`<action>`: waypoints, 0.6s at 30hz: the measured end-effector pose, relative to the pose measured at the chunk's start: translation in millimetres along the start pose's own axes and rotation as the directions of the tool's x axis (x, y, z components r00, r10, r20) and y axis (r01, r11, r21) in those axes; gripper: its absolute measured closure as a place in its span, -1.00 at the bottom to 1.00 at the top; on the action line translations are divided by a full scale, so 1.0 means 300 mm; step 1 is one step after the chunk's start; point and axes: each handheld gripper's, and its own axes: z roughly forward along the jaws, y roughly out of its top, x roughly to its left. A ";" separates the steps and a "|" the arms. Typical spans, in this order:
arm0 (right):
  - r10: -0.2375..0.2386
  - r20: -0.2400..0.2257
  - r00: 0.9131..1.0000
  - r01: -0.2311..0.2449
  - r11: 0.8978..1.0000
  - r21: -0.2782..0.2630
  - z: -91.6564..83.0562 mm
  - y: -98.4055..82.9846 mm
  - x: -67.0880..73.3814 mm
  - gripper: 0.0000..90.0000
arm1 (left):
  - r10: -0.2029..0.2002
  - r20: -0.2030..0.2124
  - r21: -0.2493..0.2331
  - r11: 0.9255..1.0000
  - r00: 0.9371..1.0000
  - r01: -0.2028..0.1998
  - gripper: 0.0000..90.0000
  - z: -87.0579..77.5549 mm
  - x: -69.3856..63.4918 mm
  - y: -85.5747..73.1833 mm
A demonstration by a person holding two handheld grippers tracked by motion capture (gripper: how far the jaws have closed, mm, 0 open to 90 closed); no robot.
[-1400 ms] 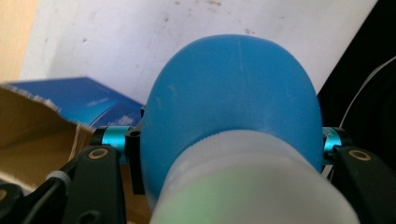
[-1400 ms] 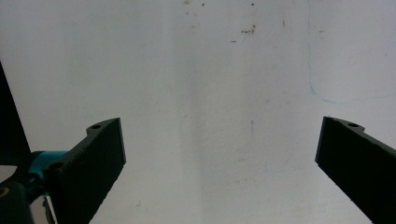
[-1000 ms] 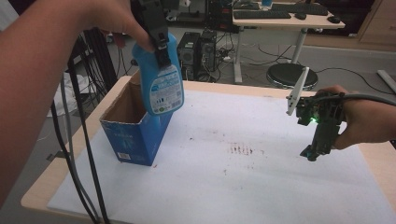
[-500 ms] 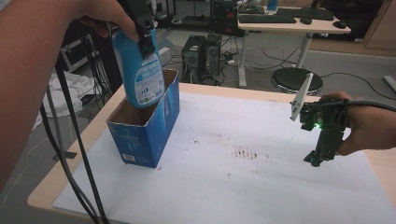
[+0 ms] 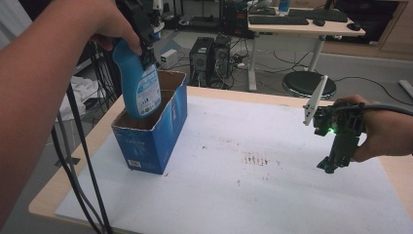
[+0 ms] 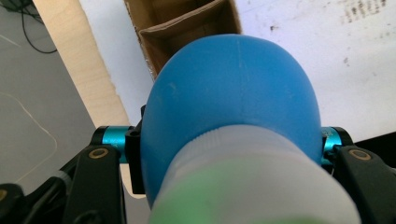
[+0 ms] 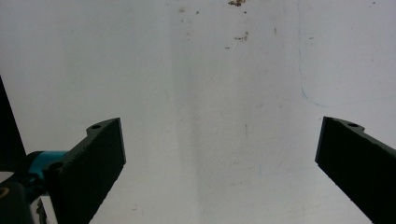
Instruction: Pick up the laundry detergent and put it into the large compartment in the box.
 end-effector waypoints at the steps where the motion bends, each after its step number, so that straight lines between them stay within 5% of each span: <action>1: 0.000 0.000 1.000 0.000 1.000 0.000 0.000 0.000 0.000 -0.99 | -0.003 -0.001 0.000 1.000 1.000 0.003 -0.12 0.009 0.001 0.000; 13: 0.000 -0.006 1.000 0.000 1.000 0.007 0.007 0.003 -0.004 -0.99 | 0.028 0.031 0.016 0.999 0.999 -0.029 -0.12 0.140 0.014 0.009; 18: 0.002 -0.005 1.000 -0.002 1.000 0.015 0.014 0.005 -0.005 -0.99 | 0.107 0.038 0.054 0.993 0.994 -0.109 -0.12 0.242 0.019 0.015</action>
